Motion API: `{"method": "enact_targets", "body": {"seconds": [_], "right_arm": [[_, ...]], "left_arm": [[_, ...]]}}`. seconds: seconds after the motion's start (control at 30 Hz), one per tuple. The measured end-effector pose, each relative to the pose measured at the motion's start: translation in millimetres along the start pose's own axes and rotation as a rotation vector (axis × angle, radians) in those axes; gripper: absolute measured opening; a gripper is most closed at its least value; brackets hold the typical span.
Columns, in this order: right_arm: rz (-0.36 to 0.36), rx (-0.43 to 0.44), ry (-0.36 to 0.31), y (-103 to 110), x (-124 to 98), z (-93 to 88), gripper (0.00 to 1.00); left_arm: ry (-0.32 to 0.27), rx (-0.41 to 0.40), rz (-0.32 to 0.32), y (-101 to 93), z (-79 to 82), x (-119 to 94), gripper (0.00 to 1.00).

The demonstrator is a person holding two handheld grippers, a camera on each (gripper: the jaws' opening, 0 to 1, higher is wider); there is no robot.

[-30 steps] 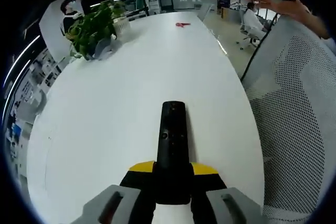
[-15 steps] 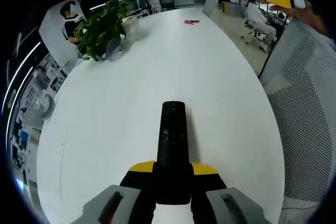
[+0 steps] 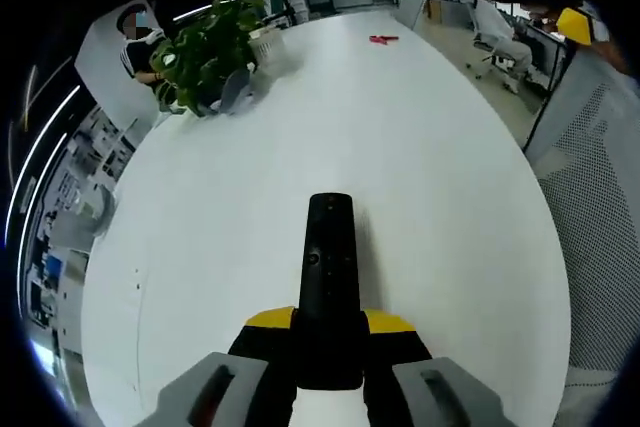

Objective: Press the specified remote control buttons in sequence, fully releasing each button before pressing the next.

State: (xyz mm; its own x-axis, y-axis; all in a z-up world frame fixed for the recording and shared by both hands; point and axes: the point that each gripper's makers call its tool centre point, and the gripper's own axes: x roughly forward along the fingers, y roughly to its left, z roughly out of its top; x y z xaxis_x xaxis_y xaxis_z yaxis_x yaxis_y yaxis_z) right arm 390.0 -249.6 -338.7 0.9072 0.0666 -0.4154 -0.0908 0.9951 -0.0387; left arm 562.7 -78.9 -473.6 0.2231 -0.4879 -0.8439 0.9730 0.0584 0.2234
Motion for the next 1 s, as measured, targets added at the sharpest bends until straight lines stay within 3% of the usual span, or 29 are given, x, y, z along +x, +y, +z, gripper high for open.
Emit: {"method": "enact_targets", "body": {"seconds": [0.77, 1.0], "right_arm": [[-0.007, -0.018, 0.049, 0, 4, -8.7, 0.7], [-0.017, -0.029, 0.061, -1, 4, -10.7, 0.69]], "left_arm": [[0.051, 0.046, 0.026, 73.6, 2.5, 23, 0.23], [0.065, 0.032, 0.022, 85.1, -3.3, 32, 0.23]]}}
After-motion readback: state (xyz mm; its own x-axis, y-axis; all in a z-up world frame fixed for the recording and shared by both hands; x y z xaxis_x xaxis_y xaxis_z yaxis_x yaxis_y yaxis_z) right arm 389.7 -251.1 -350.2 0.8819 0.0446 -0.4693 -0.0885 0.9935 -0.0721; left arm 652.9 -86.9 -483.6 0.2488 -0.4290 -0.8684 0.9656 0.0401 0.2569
